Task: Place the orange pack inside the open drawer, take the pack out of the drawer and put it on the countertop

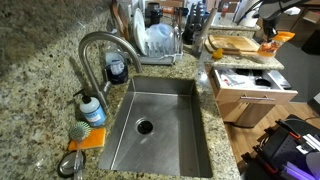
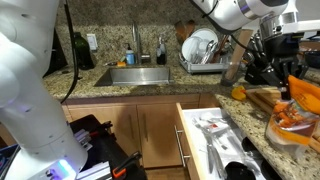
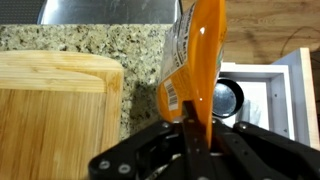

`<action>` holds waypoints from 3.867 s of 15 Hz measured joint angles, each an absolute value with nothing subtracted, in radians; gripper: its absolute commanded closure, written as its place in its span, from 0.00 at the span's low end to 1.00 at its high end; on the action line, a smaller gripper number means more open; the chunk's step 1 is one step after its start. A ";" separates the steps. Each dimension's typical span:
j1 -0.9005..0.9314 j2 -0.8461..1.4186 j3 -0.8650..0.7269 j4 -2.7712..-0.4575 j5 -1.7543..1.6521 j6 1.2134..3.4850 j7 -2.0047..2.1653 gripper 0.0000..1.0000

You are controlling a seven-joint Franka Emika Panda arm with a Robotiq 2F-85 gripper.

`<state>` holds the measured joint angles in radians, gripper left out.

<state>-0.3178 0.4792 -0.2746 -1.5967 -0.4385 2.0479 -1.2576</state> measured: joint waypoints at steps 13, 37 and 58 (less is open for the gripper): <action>-0.345 0.493 -0.253 -1.570 -0.403 2.000 -1.140 0.99; -0.349 0.552 -0.251 -1.531 -0.435 2.015 -0.981 1.00; -0.442 0.421 -0.243 -1.493 -0.312 1.982 -1.308 0.00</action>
<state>-0.4421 0.4207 -0.2432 -1.4926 -0.3117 1.9817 -1.3076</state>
